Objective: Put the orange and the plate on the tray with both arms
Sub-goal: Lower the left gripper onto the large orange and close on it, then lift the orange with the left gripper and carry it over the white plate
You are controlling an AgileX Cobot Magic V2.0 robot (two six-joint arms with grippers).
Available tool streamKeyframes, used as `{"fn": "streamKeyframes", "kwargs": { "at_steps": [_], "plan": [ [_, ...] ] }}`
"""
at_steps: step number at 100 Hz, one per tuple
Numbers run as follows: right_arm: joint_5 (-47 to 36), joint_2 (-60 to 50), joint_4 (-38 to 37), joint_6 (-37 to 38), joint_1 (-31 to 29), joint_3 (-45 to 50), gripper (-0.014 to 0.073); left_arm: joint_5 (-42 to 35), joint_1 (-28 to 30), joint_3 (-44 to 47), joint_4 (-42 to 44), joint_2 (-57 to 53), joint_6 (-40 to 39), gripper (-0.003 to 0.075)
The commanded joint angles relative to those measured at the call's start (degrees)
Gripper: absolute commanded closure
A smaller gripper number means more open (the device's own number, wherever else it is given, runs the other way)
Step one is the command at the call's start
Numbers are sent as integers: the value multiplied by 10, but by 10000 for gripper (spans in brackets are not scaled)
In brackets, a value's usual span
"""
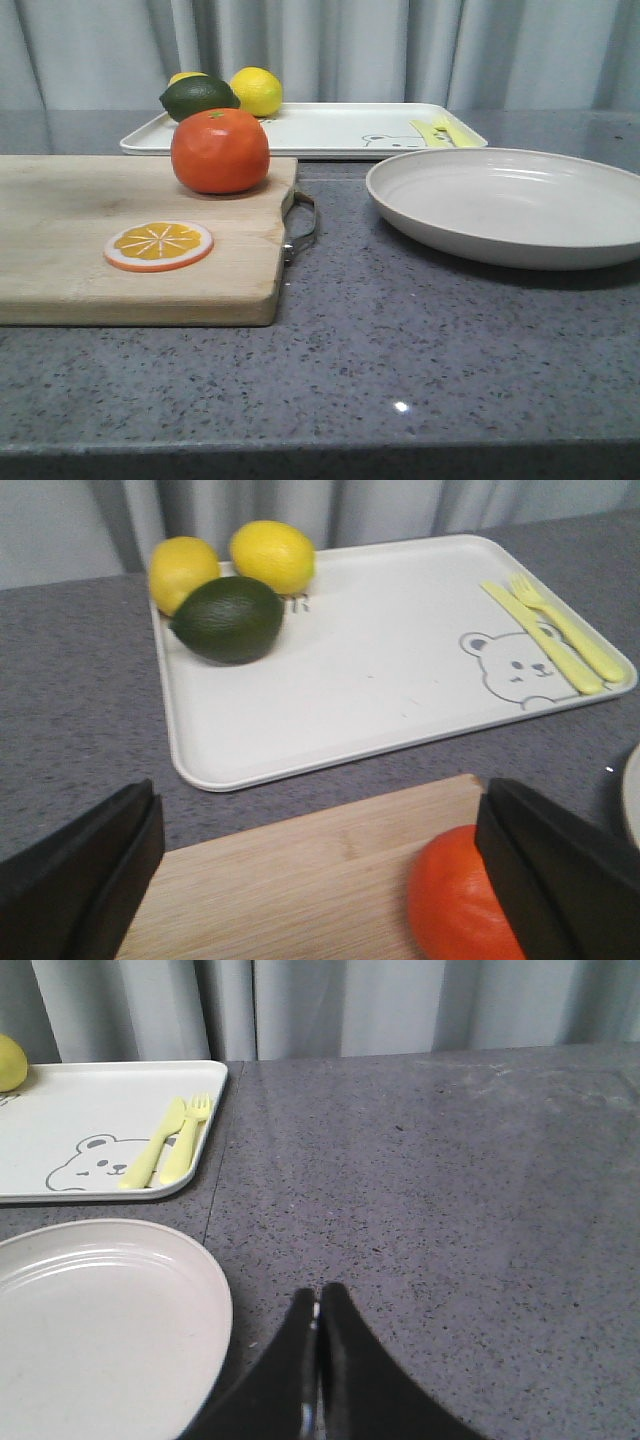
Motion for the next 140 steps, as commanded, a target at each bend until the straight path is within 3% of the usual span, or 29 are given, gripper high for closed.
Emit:
{"fn": "streamKeyframes", "kwargs": {
  "at_steps": [1, 20, 50, 94, 140],
  "plan": [
    [-47, 5, -1, -1, -1, -21, 651, 3, -28, -57, -9, 24, -4, 109],
    [-47, 5, 0, -1, -1, -21, 651, 103, -60, -148, -32, 111, -4, 109],
    [-47, 5, 0, -1, -1, -21, 651, 215, -66, -237, -68, 208, -4, 109],
    [-47, 5, 0, -1, -1, -21, 651, 247, -66, -246, -79, 245, 8, 117],
    [-47, 5, 0, -1, -1, -21, 651, 251, -66, -246, -79, 247, 9, 321]
  ]
}}
